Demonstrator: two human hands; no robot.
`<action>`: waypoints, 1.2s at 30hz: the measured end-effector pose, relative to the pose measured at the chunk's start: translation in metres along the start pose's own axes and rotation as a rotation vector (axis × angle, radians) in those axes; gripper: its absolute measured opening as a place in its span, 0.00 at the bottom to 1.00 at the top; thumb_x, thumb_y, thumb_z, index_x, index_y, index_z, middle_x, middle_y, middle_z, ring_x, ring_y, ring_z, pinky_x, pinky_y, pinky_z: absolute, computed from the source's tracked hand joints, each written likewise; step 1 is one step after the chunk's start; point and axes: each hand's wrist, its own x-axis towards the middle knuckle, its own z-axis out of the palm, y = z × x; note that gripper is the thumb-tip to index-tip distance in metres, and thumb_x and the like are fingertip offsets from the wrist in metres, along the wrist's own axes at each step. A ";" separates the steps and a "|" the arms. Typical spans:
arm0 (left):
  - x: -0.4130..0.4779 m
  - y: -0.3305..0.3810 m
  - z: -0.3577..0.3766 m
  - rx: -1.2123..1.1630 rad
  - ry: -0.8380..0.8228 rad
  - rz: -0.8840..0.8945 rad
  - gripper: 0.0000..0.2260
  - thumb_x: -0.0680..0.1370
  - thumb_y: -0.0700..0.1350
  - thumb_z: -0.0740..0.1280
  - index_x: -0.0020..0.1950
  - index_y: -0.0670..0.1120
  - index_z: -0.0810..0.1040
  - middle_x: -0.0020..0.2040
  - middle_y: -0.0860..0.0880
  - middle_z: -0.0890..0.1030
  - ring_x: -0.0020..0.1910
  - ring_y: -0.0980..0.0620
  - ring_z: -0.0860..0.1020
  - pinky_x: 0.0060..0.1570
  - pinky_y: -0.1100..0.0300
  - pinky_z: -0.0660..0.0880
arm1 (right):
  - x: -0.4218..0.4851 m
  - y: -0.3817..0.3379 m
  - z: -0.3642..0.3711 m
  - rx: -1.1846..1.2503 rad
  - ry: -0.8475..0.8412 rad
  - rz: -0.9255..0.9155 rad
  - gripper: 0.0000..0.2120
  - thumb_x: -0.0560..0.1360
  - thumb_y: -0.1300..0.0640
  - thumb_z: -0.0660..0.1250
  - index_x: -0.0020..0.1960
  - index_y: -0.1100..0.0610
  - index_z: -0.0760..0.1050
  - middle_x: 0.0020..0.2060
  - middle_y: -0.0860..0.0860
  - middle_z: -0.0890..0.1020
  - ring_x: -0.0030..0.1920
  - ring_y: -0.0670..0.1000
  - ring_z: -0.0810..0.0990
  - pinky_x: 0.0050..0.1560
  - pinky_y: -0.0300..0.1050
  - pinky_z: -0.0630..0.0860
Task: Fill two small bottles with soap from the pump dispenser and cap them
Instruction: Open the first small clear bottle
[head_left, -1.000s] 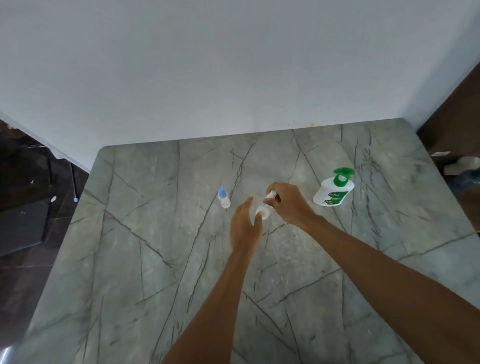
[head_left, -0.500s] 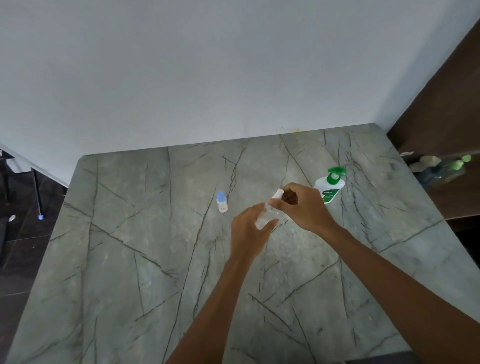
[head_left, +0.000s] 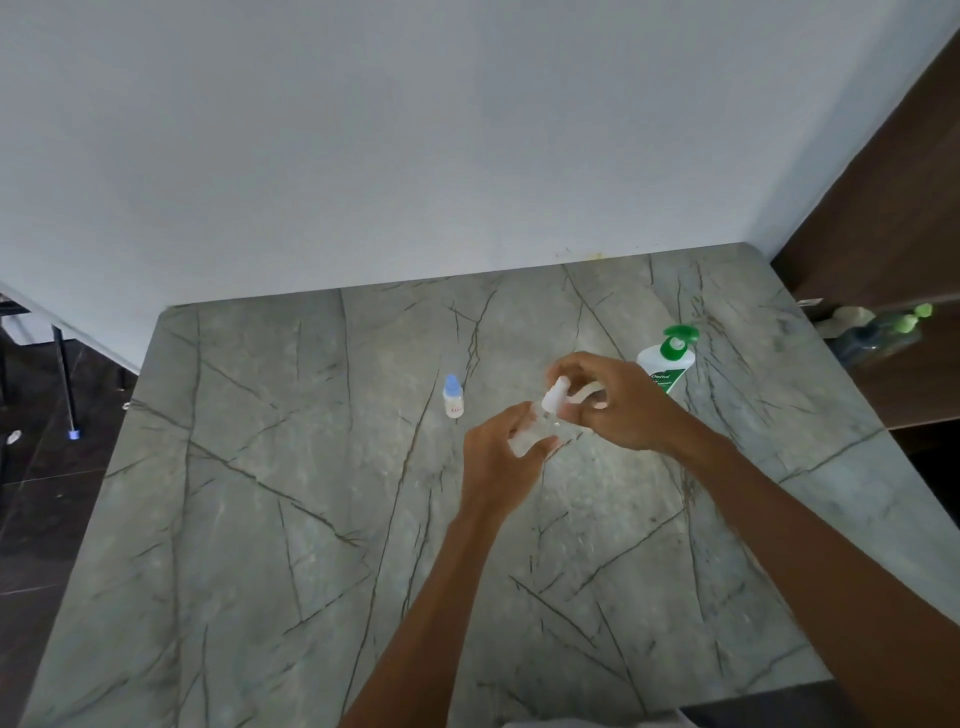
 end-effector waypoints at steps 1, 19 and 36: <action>0.000 0.000 -0.001 0.005 0.010 0.001 0.20 0.71 0.48 0.78 0.61 0.48 0.81 0.51 0.54 0.84 0.47 0.62 0.79 0.49 0.70 0.75 | -0.001 -0.002 -0.004 0.001 0.001 0.036 0.18 0.68 0.49 0.76 0.56 0.48 0.76 0.48 0.40 0.80 0.46 0.41 0.81 0.42 0.33 0.78; -0.013 0.009 0.003 0.069 0.018 0.072 0.21 0.71 0.51 0.77 0.61 0.47 0.80 0.52 0.53 0.84 0.49 0.61 0.79 0.52 0.67 0.75 | -0.010 -0.005 -0.006 -0.255 0.072 -0.010 0.15 0.67 0.40 0.74 0.42 0.51 0.78 0.33 0.43 0.79 0.33 0.41 0.78 0.31 0.30 0.70; -0.024 0.013 0.013 0.115 0.026 0.087 0.21 0.71 0.52 0.76 0.62 0.47 0.80 0.53 0.52 0.84 0.49 0.59 0.79 0.51 0.64 0.76 | -0.020 0.000 -0.014 -0.223 -0.125 -0.056 0.15 0.67 0.60 0.77 0.51 0.49 0.79 0.44 0.44 0.82 0.45 0.45 0.82 0.44 0.35 0.79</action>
